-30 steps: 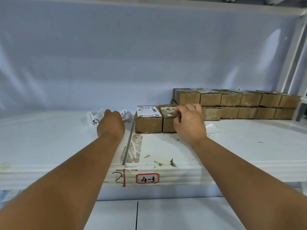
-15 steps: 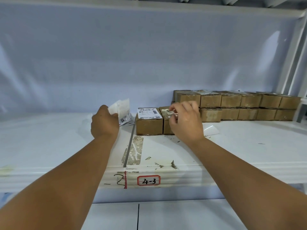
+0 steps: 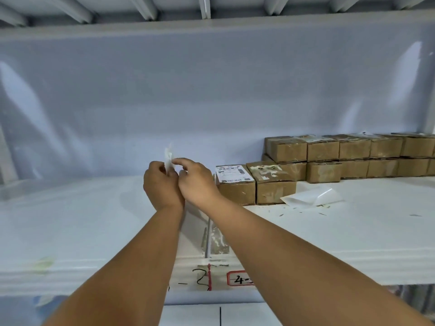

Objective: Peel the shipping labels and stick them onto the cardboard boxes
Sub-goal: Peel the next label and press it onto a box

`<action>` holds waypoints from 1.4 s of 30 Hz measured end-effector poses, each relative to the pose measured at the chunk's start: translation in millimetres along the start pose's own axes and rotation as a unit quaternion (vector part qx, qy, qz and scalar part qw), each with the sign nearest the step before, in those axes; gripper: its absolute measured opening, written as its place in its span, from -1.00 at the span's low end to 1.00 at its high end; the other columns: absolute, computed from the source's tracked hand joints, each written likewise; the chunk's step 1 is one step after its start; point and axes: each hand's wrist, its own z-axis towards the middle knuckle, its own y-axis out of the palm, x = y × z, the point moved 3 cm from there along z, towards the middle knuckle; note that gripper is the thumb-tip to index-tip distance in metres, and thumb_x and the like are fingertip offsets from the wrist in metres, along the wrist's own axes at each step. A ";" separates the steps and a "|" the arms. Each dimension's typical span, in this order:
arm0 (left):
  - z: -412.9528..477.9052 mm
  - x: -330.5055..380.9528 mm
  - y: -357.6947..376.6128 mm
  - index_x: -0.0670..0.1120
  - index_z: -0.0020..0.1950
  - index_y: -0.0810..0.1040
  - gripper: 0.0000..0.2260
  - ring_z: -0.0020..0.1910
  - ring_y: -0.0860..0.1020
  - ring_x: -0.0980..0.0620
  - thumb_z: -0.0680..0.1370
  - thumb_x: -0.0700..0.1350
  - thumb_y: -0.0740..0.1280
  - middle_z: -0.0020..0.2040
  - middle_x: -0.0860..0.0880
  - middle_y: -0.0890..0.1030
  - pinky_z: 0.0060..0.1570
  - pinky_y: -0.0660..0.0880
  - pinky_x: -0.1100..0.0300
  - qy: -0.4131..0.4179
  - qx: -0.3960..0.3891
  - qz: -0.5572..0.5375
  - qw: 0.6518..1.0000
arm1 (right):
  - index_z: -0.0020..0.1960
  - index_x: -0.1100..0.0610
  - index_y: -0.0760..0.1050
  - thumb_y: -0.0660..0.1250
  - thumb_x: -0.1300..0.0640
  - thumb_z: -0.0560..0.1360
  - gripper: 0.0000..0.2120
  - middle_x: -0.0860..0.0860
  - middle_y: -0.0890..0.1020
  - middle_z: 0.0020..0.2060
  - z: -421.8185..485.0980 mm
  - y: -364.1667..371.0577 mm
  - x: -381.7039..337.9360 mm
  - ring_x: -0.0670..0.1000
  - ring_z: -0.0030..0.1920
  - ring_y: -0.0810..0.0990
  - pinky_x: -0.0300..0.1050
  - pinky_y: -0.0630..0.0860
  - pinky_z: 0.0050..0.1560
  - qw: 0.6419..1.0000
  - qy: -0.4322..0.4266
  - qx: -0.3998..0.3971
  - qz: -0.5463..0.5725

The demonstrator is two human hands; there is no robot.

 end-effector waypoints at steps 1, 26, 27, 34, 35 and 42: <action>1.1 -1.3 0.2 -0.16 -0.30 0.30 -0.77 -0.29 0.34 -0.09 0.55 -0.20 0.23 -0.24 -0.16 0.42 -0.37 0.07 0.18 -0.002 0.005 0.000 1.000 | 0.29 0.04 0.50 0.09 0.17 0.61 -0.67 0.06 0.54 0.25 1.6 3.7 1.2 0.03 0.26 0.46 -0.27 0.30 0.11 0.999 0.009 0.003 0.036; -15.6 16.0 -2.9 -0.15 -0.38 0.28 -0.67 -0.40 0.31 -0.06 0.58 -0.11 0.16 -0.46 -0.02 0.33 -0.38 0.15 0.12 0.018 -0.050 0.043 0.998 | -0.29 0.13 0.47 0.20 0.11 0.55 -0.74 0.00 0.48 -0.42 10.6 7.8 34.3 0.01 -0.39 0.41 -0.19 0.35 -0.39 0.966 0.151 0.071 0.196; -15.2 14.4 -2.6 -0.17 -0.32 0.34 -0.70 -0.34 0.35 -0.09 0.59 -0.09 0.15 -0.42 -0.02 0.37 -0.33 0.18 0.13 0.023 -0.050 0.049 0.997 | -0.36 0.12 0.38 0.21 0.10 0.53 -0.71 -0.02 0.43 -0.46 10.1 6.4 33.3 0.01 -0.40 0.37 -0.17 0.30 -0.39 0.978 0.142 0.072 0.133; -5.8 5.8 -14.9 -0.26 0.18 0.41 -0.71 0.18 0.45 -0.18 0.66 -0.09 0.04 0.18 -0.21 0.51 -0.07 0.25 0.17 -0.169 0.022 -0.035 0.985 | -0.24 0.15 0.49 0.22 0.13 0.48 -0.84 0.12 0.65 -0.23 11.3 11.1 34.4 0.15 -0.17 0.59 -0.16 0.47 -0.25 0.988 0.141 0.054 0.045; -4.3 5.0 -16.5 -0.26 0.20 0.39 -0.70 0.18 0.46 -0.16 0.66 -0.09 0.02 0.20 -0.20 0.50 -0.07 0.24 0.19 -0.197 0.037 -0.063 0.978 | -0.20 0.15 0.50 0.22 0.13 0.48 -0.85 0.14 0.64 -0.21 11.6 11.3 36.3 0.13 -0.19 0.55 -0.16 0.41 -0.30 0.988 0.145 0.049 0.035; 1.4 10.1 -36.6 -0.10 0.03 0.25 -0.87 -0.12 0.39 -0.07 0.65 -0.13 -0.06 -0.04 -0.04 0.41 -0.16 0.27 0.21 -0.240 0.168 -0.208 0.933 | -0.11 0.20 0.55 0.17 0.18 0.48 -0.81 0.12 0.67 -0.29 11.8 16.3 43.0 0.09 -0.34 0.63 -0.15 0.51 -0.32 0.980 0.175 0.047 0.081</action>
